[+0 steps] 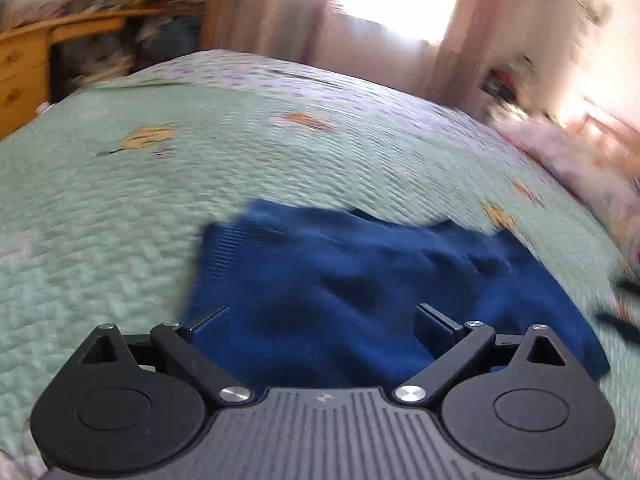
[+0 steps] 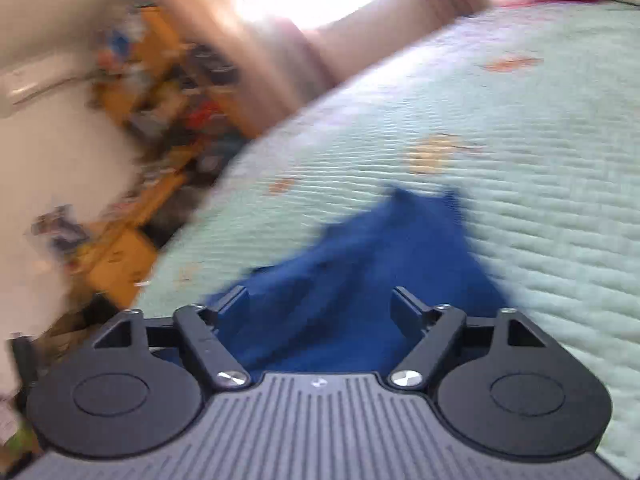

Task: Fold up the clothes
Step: 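Pull both grippers back from the folded blue sweatshirt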

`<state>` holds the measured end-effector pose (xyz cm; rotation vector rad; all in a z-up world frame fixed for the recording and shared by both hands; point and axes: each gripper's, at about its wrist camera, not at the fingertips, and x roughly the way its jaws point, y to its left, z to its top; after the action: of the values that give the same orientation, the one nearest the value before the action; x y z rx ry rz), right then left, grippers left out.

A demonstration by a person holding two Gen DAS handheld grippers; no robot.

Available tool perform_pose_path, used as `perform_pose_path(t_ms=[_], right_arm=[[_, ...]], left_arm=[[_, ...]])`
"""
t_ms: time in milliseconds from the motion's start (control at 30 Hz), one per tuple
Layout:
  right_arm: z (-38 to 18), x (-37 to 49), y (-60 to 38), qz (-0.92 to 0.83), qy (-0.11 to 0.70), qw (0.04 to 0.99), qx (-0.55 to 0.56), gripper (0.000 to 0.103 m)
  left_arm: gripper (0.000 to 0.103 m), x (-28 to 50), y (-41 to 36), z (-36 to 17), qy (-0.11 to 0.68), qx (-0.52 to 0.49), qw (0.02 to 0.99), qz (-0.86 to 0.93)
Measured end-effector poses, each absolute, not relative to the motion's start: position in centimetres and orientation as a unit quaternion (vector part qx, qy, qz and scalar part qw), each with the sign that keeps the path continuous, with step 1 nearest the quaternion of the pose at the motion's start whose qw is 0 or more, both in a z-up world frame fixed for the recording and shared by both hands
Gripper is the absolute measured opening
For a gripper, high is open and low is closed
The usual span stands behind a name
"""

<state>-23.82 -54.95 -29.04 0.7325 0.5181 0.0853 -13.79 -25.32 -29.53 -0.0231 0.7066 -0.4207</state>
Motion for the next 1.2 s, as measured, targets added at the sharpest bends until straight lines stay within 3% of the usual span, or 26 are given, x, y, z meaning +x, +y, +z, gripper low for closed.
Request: perform_pose_path(t_ms=[100, 167, 200, 233, 267, 333, 400, 500, 633, 867, 1200], right_arm=[[-28.4, -20.8, -53.1, 0.076, 0.240, 0.900, 0.356, 0.083], [-30.7, -17.7, -53.9, 0.063, 0.277, 0.882, 0.376, 0.083], [-31.9, -16.7, -54.9, 0.051, 0.296, 0.875, 0.379, 0.074], [-32.6, -16.8, -56.7, 0.040, 0.302, 0.873, 0.382, 0.057], [-32.7, -17.6, -58.7, 0.022, 0.297, 0.871, 0.391, 0.028], [-31.3, -20.8, -62.0, -0.045, 0.260, 0.876, 0.403, 0.033], [-29.4, -23.8, -63.8, -0.082, 0.219, 0.884, 0.404, 0.069], [-27.2, -27.0, -62.0, -0.043, 0.198, 0.901, 0.384, 0.077], [-27.4, -31.9, -59.0, -0.010, 0.206, 0.900, 0.384, 0.077], [-31.6, -40.3, -61.4, -0.068, 0.190, 0.812, 0.547, 0.079], [-33.5, -42.5, -61.4, -0.071, 0.167, 0.734, 0.654, 0.087]], left_arm=[[0.098, -13.9, -28.0, -31.9, 0.354, 0.063, 0.914, -0.190], [0.102, -13.6, -27.4, -33.2, 0.359, 0.065, 0.912, -0.187], [0.102, -13.7, -26.6, -32.8, 0.361, 0.055, 0.912, -0.188], [0.101, -13.8, -25.6, -32.2, 0.363, 0.047, 0.911, -0.188], [0.101, -14.2, -24.8, -31.5, 0.360, 0.039, 0.913, -0.190], [0.102, -15.2, -22.6, -30.1, 0.339, 0.022, 0.920, -0.196], [0.102, -15.6, -21.0, -29.7, 0.338, 0.001, 0.923, -0.182], [0.101, -16.4, -19.3, -30.1, 0.352, -0.056, 0.920, -0.165], [0.101, -19.7, -17.1, -29.5, 0.354, -0.127, 0.914, -0.155], [0.102, -22.7, -12.3, -31.3, 0.429, -0.276, 0.851, -0.129], [0.102, -22.0, -11.6, -32.8, 0.459, -0.395, 0.790, -0.099]])
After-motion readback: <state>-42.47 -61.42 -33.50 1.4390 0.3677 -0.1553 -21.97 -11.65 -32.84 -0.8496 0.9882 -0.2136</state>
